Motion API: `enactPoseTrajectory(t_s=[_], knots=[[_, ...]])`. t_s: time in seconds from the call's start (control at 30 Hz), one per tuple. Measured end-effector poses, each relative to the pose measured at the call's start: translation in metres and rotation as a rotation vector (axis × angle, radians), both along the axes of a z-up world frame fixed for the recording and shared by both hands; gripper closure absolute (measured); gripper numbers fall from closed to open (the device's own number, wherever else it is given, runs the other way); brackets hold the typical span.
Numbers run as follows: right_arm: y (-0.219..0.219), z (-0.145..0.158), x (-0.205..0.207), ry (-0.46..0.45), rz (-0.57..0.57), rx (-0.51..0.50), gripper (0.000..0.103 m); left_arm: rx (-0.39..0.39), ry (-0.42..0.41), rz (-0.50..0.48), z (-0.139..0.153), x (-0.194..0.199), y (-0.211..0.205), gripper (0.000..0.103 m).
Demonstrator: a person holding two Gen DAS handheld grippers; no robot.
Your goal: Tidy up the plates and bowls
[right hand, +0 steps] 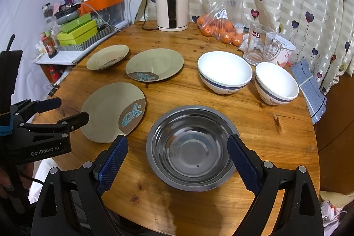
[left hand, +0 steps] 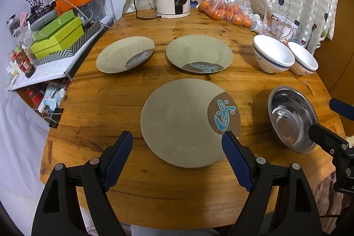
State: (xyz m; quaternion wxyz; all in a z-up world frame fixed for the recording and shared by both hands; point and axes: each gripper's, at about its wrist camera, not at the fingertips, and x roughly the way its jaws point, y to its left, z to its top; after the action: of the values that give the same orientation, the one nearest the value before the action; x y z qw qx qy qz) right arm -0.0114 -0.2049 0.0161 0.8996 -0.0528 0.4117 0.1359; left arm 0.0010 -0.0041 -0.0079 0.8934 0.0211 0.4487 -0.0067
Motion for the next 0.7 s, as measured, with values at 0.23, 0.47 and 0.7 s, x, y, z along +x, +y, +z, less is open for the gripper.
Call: enactPoseTrajectory(t_s=[0.23,0.47,0.7], knots=[[0.0003,0.0001,0.0003,0.001,-0.001,0.001,0.011,-0.001,0.005,0.001,-0.0007,0.0001,-0.0004,0.02],[0.0006,-0.0005,0.001,0.001,0.0,0.002,0.011,-0.007,0.013,0.007,-0.0033,0.0012,0.0021,0.02],[0.0033,0.0011,0.0023,0.004,0.0,0.002,0.011,-0.008,0.015,0.012,-0.0033,0.0026,0.0044,0.02]])
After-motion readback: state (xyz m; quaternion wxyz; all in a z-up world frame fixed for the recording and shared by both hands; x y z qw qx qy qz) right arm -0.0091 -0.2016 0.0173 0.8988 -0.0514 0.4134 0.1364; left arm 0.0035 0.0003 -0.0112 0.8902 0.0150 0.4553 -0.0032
